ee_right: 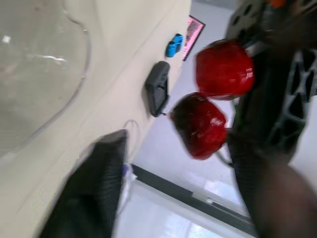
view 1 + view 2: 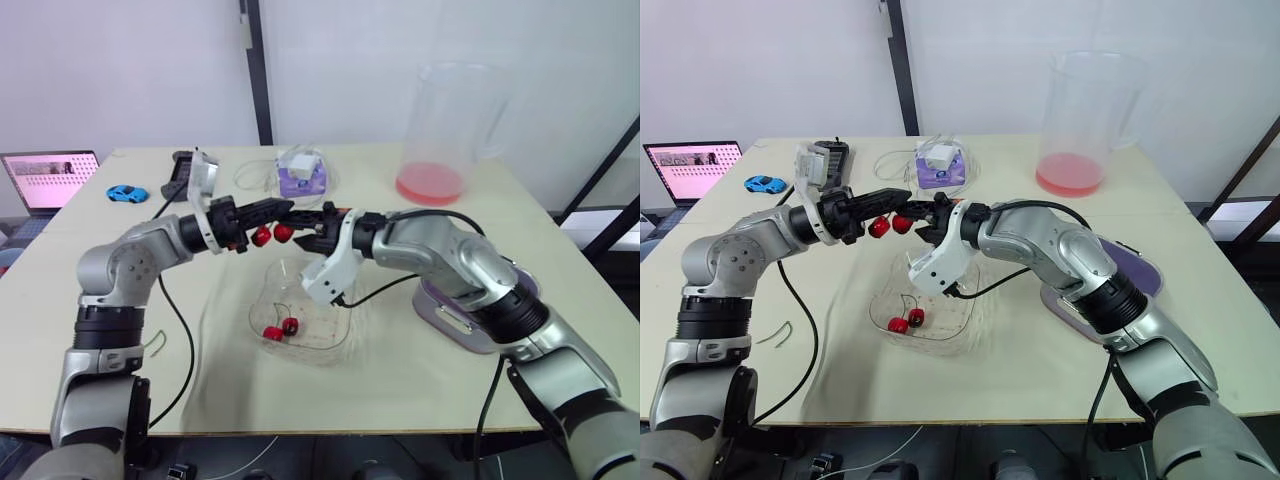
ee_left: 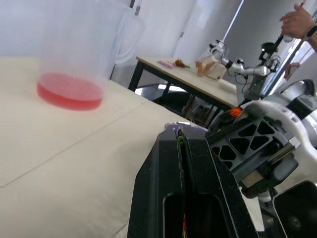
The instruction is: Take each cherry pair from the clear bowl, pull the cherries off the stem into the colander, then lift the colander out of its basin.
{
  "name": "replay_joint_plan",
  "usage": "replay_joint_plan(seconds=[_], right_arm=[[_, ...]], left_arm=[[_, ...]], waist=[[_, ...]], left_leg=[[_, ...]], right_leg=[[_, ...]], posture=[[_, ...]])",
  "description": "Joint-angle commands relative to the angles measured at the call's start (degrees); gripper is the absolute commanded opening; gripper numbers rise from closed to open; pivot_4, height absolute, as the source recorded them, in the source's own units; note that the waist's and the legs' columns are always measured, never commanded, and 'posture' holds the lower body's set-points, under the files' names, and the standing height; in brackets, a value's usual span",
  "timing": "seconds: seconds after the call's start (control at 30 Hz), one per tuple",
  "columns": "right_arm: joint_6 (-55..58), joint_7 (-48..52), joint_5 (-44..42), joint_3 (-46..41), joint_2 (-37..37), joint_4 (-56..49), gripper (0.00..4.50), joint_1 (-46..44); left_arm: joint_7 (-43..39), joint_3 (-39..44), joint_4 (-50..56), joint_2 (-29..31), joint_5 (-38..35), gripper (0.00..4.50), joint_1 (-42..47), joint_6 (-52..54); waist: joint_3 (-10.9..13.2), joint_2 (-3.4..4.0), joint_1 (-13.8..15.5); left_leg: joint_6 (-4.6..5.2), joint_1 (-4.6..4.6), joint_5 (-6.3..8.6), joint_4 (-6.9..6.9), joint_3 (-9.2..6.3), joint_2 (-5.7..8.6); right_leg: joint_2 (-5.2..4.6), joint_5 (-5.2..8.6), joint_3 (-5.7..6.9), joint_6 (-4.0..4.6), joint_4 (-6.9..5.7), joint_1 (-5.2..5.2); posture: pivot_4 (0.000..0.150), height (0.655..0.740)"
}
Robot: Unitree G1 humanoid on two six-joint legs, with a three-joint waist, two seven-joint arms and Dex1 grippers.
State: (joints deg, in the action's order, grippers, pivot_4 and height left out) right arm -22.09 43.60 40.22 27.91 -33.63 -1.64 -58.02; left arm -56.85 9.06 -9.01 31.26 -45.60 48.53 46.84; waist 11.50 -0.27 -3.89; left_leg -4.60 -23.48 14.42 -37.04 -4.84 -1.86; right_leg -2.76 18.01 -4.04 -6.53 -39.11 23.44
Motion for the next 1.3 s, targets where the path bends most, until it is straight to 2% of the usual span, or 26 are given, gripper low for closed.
replay_joint_plan(seconds=[0.03, 0.13, 0.27, 0.37, 0.43, 0.53, 0.67, 0.9, 1.3], right_arm=[[4.4, 6.4, -9.0, -5.0, -1.8, -6.5, 4.43, 2.5], [13.8, 12.9, -19.4, -9.2, -2.1, -12.8, 4.43, 6.6], [35.4, 18.4, -31.8, -15.9, -1.4, -22.4, 4.43, 10.7], [58.2, 14.8, -43.1, -24.5, 3.9, -27.0, 4.43, 11.6], [68.8, 10.3, -47.4, -29.9, 7.8, -28.6, 4.43, 11.0], [86.9, 10.4, -59.6, -37.8, 11.7, -29.2, 4.43, 9.5], [106.8, 6.7, -70.0, -48.2, 20.8, -29.4, 4.43, 8.6], [111.1, -0.6, -74.4, -47.2, 25.8, -30.1, 4.43, 11.0], [110.5, -7.2, -82.0, -47.0, 30.2, -28.5, 4.43, 9.4]], left_arm=[[-0.7, 0.9, -0.3, 0.2, 0.2, 0.0, 1.1, -1.0], [-0.9, 0.9, -1.2, 0.2, 0.5, 0.0, 1.3, -1.3], [-1.1, 1.3, -1.3, 0.3, 0.2, 0.0, 1.2, -0.9], [-1.3, 2.1, -1.1, 0.0, -1.3, 0.0, 1.1, 0.2], [-2.4, 2.4, -0.6, 0.1, -2.4, 0.0, 0.7, 0.9], [-4.8, 2.7, 0.1, 0.7, -4.0, 0.0, -0.2, 2.1], [-7.5, 2.8, 3.2, 0.9, -7.8, 0.0, -0.2, 5.0], [-7.2, 2.8, 8.8, 0.6, -13.6, 0.0, -0.4, 9.8], [-6.5, 1.6, 11.2, 0.9, -13.1, 0.0, -1.0, 9.5]], waist=[[0.0, 0.0, 0.0], [0.0, 0.0, 0.1], [0.0, 0.0, 0.0], [0.0, 0.0, 0.0], [0.0, -0.01, 0.0], [0.0, 0.0, 0.1], [0.0, 0.0, 0.1], [0.0, 0.01, -0.1], [0.0, 0.01, 0.0]], left_leg=[[0.0, 0.0, 0.0, -0.01, 0.0, 0.0], [0.0, 0.0, 0.0, -0.03, -0.02, 0.0], [0.01, 0.0, 0.01, -0.02, -0.05, 0.0], [0.02, 0.01, 0.01, -0.02, -0.1, -0.01], [0.03, 0.02, 0.01, -0.02, -0.11, -0.01], [0.03, 0.02, 0.01, -0.01, -0.1, 0.01], [0.14, 0.02, 0.07, 0.02, -0.12, 0.0], [0.23, 0.03, 0.13, 0.04, -0.09, 0.01], [0.22, 0.03, 0.12, 0.05, -0.09, 0.01]], right_leg=[[-0.01, 0.0, 0.0, 0.0, 0.0, 0.0], [-0.01, 0.0, 0.02, 0.0, 0.0, -0.04], [0.0, 0.0, 0.02, 0.0, -0.02, -0.04], [0.02, 0.0, 0.04, 0.0, -0.02, -0.06], [0.02, 0.0, 0.06, 0.0, -0.04, -0.06], [0.01, 0.0, 0.06, 0.0, -0.05, -0.06], [0.03, 0.0, 0.07, 0.0, -0.06, -0.05], [0.01, 0.0, 0.05, 0.0, -0.07, -0.03], [0.01, 0.0, 0.06, 0.0, -0.07, -0.02]], posture=[[0.15, 0.7332], [0.15, 0.7332], [0.15, 0.7332], [0.15, 0.7332], [0.15, 0.7332], [0.15, 0.7332], [0.15, 0.7332], [0.15, 0.7332], [0.15, 0.7332]])
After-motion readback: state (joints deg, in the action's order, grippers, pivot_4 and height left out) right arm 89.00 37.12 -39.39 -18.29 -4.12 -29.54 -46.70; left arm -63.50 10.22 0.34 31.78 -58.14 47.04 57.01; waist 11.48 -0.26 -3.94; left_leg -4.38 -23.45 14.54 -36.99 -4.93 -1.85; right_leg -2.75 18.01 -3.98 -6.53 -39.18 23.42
